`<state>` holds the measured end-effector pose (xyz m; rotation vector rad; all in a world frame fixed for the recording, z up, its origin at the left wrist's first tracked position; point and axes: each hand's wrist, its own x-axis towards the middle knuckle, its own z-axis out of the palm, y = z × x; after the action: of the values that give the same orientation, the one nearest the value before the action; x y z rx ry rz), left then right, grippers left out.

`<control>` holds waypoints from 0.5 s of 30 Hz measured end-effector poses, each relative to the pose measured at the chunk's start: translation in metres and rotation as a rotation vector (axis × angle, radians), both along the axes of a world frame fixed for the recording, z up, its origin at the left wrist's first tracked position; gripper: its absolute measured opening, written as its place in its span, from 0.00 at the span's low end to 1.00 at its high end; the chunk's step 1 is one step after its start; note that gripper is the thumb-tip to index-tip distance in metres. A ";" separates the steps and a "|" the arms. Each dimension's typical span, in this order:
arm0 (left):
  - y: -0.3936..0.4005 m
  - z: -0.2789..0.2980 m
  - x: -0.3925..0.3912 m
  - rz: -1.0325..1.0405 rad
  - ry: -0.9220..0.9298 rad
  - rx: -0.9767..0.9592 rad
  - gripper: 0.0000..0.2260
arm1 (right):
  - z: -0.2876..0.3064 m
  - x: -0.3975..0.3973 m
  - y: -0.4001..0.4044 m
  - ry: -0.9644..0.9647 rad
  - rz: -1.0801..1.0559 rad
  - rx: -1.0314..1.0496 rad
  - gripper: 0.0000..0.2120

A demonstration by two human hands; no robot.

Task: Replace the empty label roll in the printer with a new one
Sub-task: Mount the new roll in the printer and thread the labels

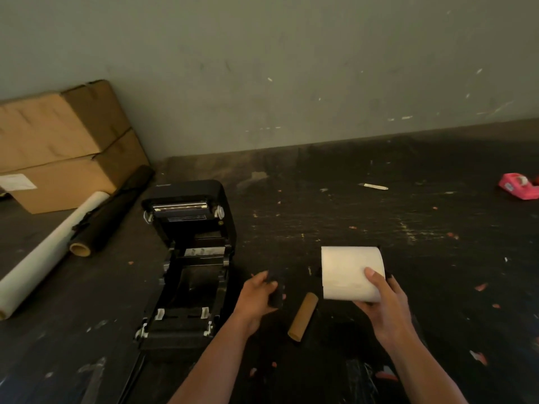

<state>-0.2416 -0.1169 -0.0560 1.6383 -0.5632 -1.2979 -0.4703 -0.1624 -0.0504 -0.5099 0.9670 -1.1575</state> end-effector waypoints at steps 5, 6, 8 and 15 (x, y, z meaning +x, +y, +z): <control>-0.017 0.029 -0.009 0.211 0.201 -0.112 0.12 | 0.012 0.009 -0.003 -0.007 0.046 -0.017 0.43; -0.021 0.032 -0.010 0.248 0.215 -0.127 0.12 | 0.016 0.010 -0.004 -0.012 0.053 -0.022 0.43; -0.027 0.040 -0.014 0.301 0.258 -0.160 0.13 | 0.023 0.013 -0.005 -0.022 0.073 -0.037 0.42; -0.036 0.066 -0.028 0.174 0.256 -0.227 0.21 | 0.049 0.021 -0.016 -0.022 0.104 -0.095 0.41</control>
<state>-0.2697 -0.1530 0.0105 1.2821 -0.3871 -1.2427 -0.4491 -0.1782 -0.0012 -0.6153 0.8600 -1.1166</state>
